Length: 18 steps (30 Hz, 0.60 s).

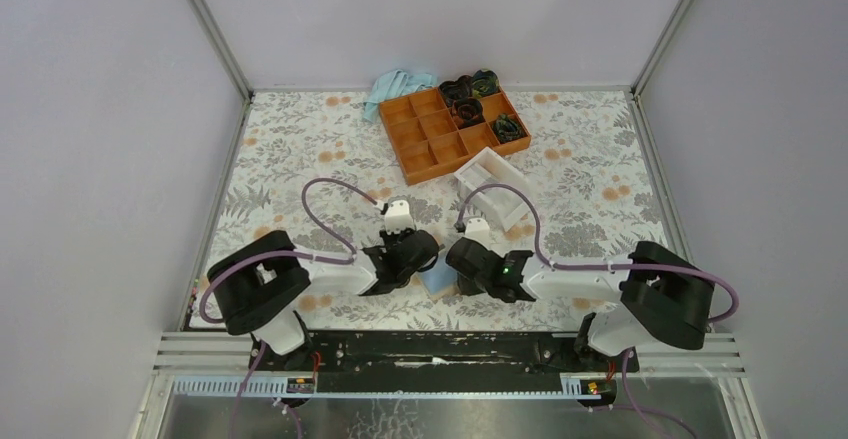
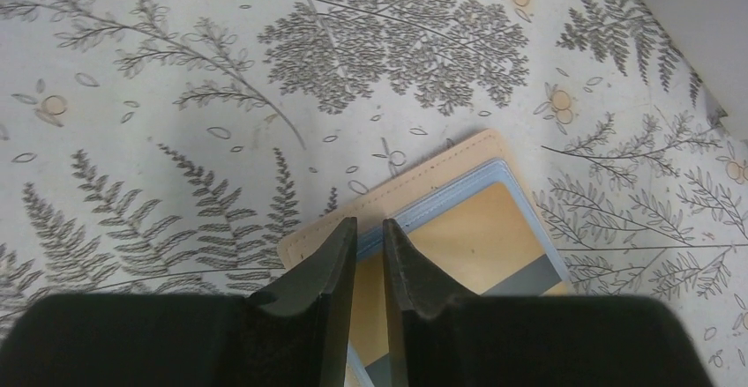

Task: Put the credit cards into the card holder
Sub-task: Adjust the card holder at the center of the board.

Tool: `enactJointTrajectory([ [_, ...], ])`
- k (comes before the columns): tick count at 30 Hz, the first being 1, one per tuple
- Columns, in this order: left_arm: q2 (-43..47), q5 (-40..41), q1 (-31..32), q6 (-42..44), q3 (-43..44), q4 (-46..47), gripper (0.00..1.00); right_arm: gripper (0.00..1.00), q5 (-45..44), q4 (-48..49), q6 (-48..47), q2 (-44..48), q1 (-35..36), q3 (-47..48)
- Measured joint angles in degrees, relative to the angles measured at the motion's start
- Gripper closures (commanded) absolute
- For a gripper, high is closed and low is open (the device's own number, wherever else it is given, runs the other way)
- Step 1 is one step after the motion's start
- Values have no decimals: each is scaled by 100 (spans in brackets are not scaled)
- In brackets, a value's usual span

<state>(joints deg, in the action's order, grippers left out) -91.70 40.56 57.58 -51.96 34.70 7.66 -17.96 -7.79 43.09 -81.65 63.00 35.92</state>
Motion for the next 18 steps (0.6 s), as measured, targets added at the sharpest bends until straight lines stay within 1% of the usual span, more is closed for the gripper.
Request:
enactJointTrajectory([
  [5, 203, 111, -24, -306, -166, -190, 77, 73, 9, 144, -96, -260, -48, 186],
  [8, 330, 197, -26, -522, -245, -380, 77, 73, 72, 243, -186, -398, -195, 286],
  [18, 955, 531, -26, -1379, -479, -1526, 72, 73, 321, 726, -588, -1215, -892, 951],
])
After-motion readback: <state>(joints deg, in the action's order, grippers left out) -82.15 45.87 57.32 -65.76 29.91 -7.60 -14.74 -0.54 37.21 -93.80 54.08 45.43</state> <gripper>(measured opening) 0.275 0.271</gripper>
